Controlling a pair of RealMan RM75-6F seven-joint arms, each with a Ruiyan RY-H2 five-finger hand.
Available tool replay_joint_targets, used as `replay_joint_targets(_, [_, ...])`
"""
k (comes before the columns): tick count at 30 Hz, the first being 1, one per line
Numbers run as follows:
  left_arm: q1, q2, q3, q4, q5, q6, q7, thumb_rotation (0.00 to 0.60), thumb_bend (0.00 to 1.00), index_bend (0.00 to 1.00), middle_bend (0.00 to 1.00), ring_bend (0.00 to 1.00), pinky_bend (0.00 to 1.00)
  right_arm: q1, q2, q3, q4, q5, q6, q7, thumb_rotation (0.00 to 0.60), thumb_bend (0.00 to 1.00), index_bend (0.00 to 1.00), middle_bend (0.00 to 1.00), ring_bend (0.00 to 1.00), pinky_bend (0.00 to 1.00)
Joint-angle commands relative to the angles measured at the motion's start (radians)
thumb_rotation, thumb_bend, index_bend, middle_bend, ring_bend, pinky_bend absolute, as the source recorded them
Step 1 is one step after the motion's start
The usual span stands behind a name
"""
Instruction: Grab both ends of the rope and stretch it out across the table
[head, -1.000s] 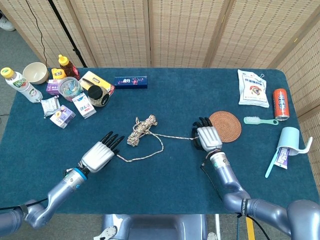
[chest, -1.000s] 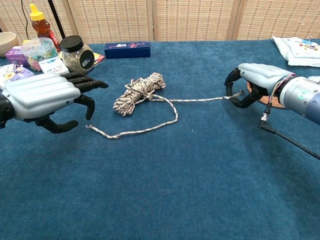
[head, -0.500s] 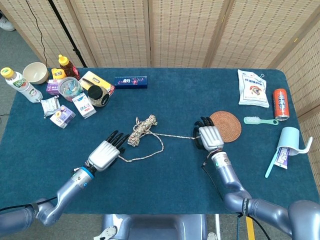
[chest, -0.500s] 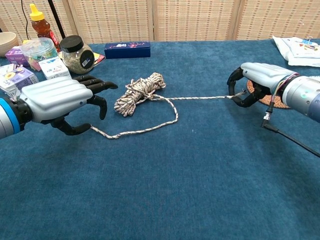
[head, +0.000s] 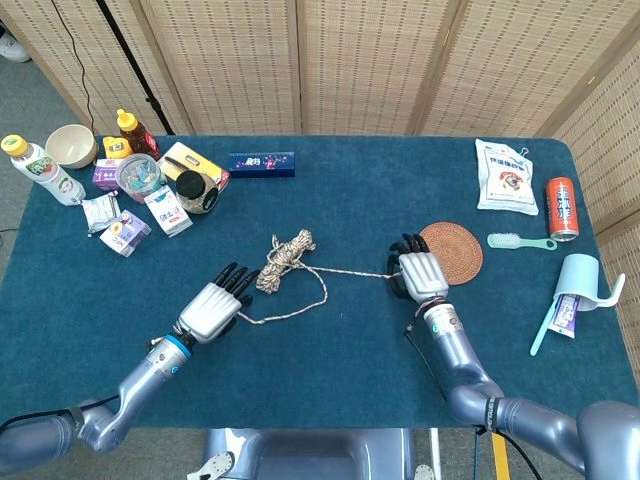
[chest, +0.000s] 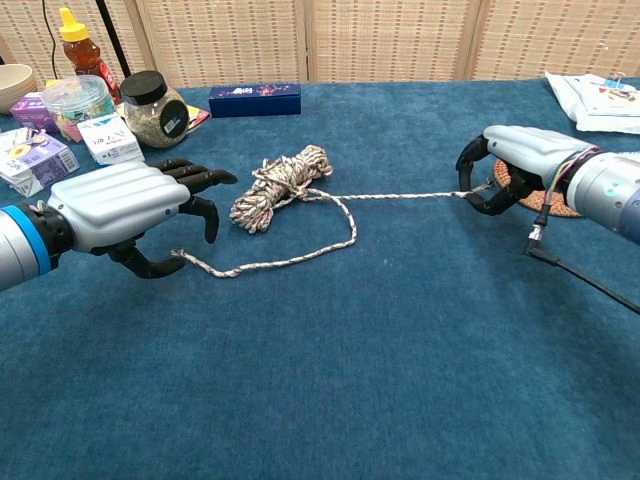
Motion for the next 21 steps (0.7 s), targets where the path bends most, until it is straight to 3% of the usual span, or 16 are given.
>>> replay_joint_targets(1, [-0.002, -0.010, -0.001, 0.002, -0.010, -0.001, 0.000, 0.600, 0.35, 0.41, 0.00, 0.00, 0.00, 0.000, 0.000, 0.000, 0.000, 0.000, 0.000, 0.000, 0.600, 0.52, 0.56, 0.23, 0.00, 0.00])
replay_joint_targets(7, [-0.005, -0.023, 0.001, 0.006, -0.022, 0.002, 0.008, 0.600, 0.35, 0.49, 0.00, 0.00, 0.00, -0.002, 0.000, 0.002, 0.001, 0.001, 0.001, 0.001, 0.600, 0.52, 0.56, 0.23, 0.00, 0.00])
replay_joint_targets(21, [-0.003, -0.059, 0.001, 0.038, -0.054, 0.017, 0.036, 0.600, 0.35, 0.52, 0.00, 0.00, 0.00, -0.007, 0.003, 0.003, -0.003, -0.001, 0.004, 0.005, 0.600, 0.52, 0.56, 0.23, 0.00, 0.00])
